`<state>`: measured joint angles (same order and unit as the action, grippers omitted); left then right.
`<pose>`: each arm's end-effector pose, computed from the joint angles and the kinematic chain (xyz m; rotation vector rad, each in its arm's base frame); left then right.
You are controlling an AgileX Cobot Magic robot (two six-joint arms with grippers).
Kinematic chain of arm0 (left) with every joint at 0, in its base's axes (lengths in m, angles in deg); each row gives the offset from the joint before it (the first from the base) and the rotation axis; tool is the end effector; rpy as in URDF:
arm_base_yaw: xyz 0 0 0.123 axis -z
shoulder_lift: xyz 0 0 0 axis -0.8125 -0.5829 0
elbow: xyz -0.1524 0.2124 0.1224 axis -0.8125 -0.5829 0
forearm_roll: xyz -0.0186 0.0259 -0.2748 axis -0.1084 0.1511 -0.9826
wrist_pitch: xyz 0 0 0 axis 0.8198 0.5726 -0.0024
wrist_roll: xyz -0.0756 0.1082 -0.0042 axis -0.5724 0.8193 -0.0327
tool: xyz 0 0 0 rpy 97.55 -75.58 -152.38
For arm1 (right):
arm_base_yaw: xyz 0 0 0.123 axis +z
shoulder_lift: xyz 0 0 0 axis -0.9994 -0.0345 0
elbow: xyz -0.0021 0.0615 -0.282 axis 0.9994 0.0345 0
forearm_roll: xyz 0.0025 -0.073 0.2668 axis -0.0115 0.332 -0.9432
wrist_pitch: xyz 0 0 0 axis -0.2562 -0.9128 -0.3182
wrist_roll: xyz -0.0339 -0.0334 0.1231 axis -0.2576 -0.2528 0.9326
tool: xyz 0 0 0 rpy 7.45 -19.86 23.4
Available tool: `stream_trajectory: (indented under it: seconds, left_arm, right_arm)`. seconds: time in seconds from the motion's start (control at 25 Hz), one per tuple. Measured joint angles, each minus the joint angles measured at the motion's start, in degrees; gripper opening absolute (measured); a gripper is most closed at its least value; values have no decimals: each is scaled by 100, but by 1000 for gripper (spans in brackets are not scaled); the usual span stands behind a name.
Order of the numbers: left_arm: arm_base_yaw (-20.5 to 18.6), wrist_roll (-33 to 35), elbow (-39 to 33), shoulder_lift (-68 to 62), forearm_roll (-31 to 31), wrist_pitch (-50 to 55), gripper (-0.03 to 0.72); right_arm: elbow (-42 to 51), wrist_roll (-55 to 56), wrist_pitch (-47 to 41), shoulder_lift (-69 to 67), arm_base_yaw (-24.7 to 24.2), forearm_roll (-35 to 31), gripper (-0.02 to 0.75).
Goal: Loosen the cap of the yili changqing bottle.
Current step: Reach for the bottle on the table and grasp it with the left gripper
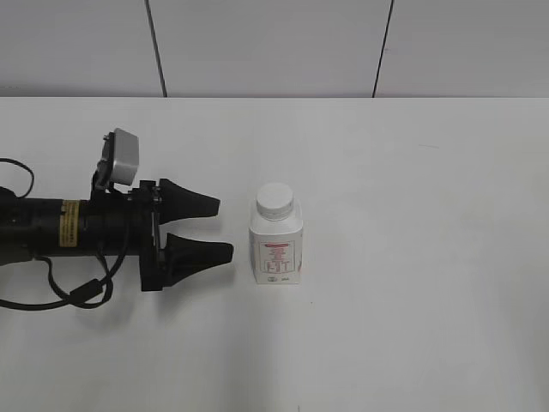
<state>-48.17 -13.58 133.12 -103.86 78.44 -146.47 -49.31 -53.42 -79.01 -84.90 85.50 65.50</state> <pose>0.3100 -0.1554 0.0547 1.1490 1.6352 -1.0397 0.0450 0.0140 0.2728 -0.1687 2.0426 0.0124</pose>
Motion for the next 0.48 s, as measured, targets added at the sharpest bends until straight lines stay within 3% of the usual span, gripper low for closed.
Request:
stream_trajectory:
  seconds: [0.48]
  left_arm:
    - [645,19,775,-567,-53,56,587]
  right_arm:
    - [0,0,0,0,0,0,545]
